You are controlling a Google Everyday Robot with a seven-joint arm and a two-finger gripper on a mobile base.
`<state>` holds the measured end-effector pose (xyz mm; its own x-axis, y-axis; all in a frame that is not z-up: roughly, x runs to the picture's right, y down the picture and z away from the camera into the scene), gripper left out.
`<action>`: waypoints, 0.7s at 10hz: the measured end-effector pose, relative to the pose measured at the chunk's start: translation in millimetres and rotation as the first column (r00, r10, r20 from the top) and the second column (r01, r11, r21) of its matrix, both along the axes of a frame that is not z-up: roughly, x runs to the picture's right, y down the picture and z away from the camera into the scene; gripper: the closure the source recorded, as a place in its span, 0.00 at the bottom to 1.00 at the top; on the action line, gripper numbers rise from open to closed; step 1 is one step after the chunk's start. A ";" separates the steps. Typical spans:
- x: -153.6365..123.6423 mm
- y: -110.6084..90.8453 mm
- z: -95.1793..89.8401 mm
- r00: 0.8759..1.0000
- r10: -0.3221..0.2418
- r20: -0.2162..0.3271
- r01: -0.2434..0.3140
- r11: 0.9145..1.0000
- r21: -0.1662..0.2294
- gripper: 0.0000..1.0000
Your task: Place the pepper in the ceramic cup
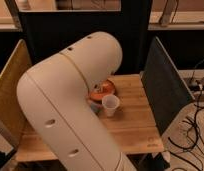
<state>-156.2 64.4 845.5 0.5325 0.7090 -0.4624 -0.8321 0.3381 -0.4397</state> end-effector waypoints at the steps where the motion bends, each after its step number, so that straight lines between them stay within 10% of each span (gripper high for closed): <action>1: 12.3 -27.8 -6.0 0.998 0.069 -0.002 -0.069 0.997 0.046 1.00; 5: 74.5 -92.4 -28.6 0.964 0.265 0.002 -0.262 0.952 0.158 1.00; 7: 119.1 -110.9 -45.2 0.934 0.357 0.014 -0.352 0.914 0.201 1.00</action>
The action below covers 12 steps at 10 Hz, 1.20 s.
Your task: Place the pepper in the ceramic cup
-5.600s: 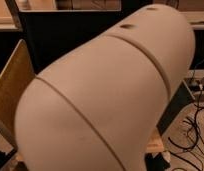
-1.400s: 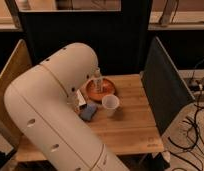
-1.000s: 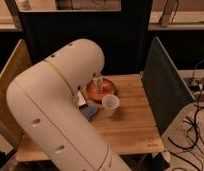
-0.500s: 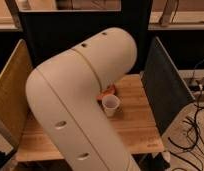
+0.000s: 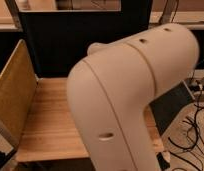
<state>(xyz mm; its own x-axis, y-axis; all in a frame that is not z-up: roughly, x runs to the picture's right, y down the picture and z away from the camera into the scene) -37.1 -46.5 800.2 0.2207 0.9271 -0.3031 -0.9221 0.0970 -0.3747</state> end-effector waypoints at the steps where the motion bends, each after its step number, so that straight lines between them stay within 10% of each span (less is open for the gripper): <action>1: 19.3 -1.0 -9.1 0.999 0.031 0.007 -0.031 0.999 0.009 1.00; 7: 28.6 2.5 -11.1 0.999 0.031 0.011 -0.031 0.999 0.014 1.00; 12: 76.7 -15.2 11.3 0.994 0.002 -0.113 0.005 0.998 0.056 1.00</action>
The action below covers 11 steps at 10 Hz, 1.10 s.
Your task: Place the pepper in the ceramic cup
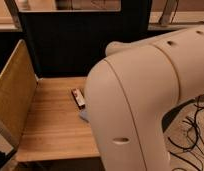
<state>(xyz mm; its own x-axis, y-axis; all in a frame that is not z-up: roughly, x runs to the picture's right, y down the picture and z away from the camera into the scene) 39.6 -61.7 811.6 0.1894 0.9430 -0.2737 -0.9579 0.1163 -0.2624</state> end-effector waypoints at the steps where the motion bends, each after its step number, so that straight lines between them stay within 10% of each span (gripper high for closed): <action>1: 10.3 -1.5 2.9 1.000 0.007 -0.022 -0.007 1.000 0.001 1.00; 11: 35.4 63.4 -1.1 0.992 -0.056 -0.113 0.046 0.995 -0.091 1.00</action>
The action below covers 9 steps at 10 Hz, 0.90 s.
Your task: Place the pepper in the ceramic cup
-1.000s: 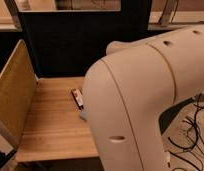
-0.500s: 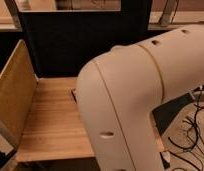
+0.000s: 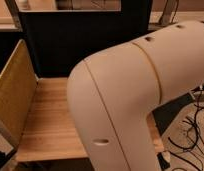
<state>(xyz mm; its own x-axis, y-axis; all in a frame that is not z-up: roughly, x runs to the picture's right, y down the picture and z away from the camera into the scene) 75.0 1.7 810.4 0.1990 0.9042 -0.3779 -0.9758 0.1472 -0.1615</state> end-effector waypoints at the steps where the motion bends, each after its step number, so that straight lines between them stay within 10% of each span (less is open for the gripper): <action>1: -9.3 4.5 -1.6 0.999 0.034 0.027 -0.033 0.999 -0.002 1.00; 9: -5.7 5.5 2.9 0.993 0.092 0.073 -0.093 0.995 0.019 1.00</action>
